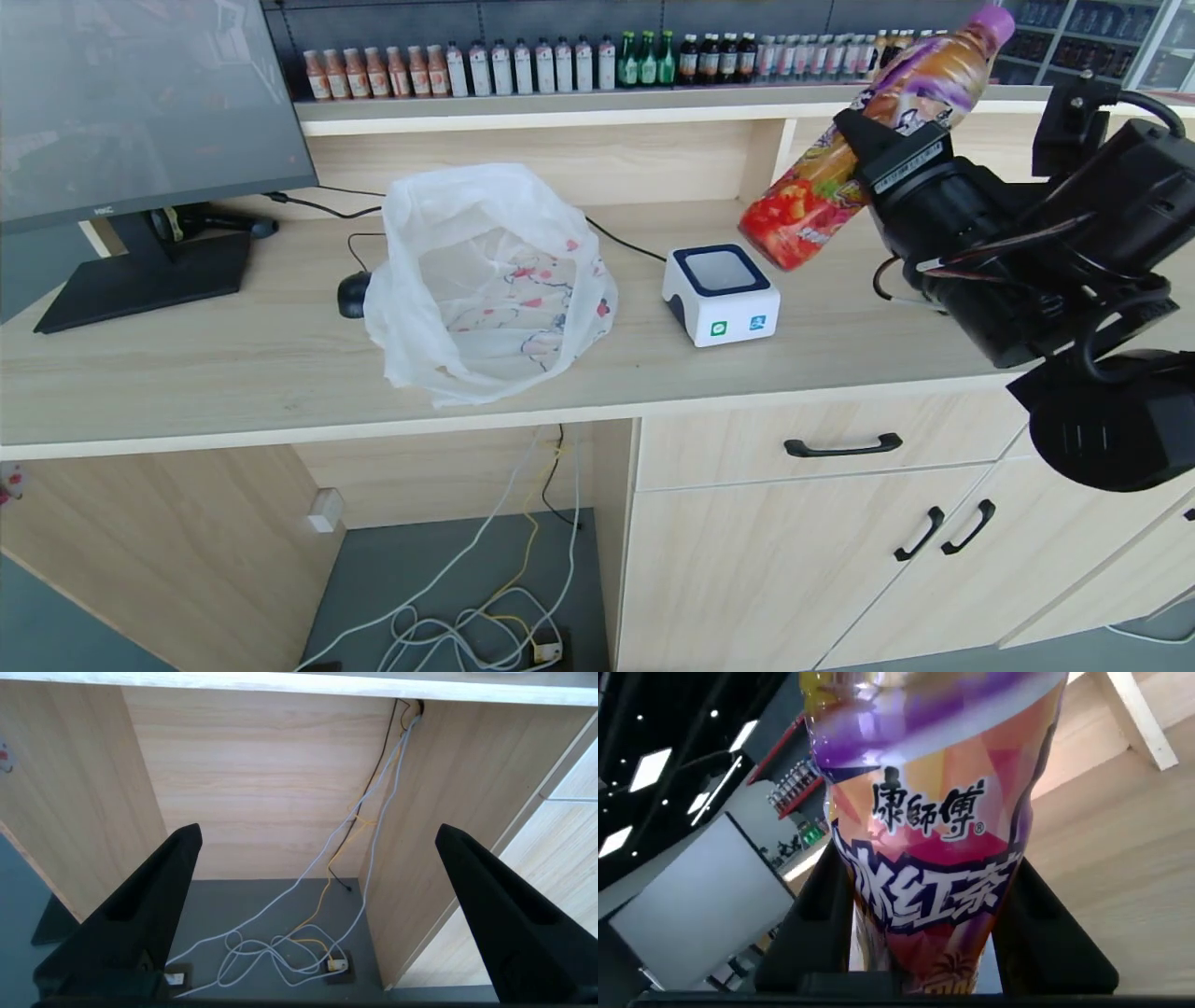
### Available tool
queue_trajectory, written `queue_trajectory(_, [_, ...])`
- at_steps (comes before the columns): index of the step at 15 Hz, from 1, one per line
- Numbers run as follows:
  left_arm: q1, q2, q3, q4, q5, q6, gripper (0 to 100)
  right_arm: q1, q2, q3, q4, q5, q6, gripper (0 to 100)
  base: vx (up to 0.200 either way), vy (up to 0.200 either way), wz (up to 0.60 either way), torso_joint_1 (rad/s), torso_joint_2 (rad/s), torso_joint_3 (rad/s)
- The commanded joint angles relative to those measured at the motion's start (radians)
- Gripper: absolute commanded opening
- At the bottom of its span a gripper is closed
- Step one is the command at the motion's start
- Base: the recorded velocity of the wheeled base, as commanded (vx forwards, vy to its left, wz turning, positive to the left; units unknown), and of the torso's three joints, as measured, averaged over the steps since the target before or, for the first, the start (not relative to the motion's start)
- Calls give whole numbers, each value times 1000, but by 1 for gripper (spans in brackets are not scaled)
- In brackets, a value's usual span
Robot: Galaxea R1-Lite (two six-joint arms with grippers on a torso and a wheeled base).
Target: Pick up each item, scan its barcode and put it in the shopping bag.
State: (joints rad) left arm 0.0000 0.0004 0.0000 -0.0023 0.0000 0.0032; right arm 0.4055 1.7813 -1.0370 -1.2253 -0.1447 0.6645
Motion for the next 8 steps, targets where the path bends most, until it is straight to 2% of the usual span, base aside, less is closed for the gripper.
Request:
queue_trajectory(1, [0, 0, 0, -1, 0, 0, 100, 4, 56, -80, 0, -16, 70, 0, 0, 0, 0, 0, 0, 0])
queue_trajectory(6, [0, 0, 0, -1, 0, 0, 100, 88, 69, -141, 4, -19, 113, 0, 0, 0, 0, 0, 0, 0])
queue_trajectory(8, [0, 0, 0, -1, 0, 0, 100, 118, 87, -216, 18, -64, 165, 0, 0, 0, 0, 0, 0, 0])
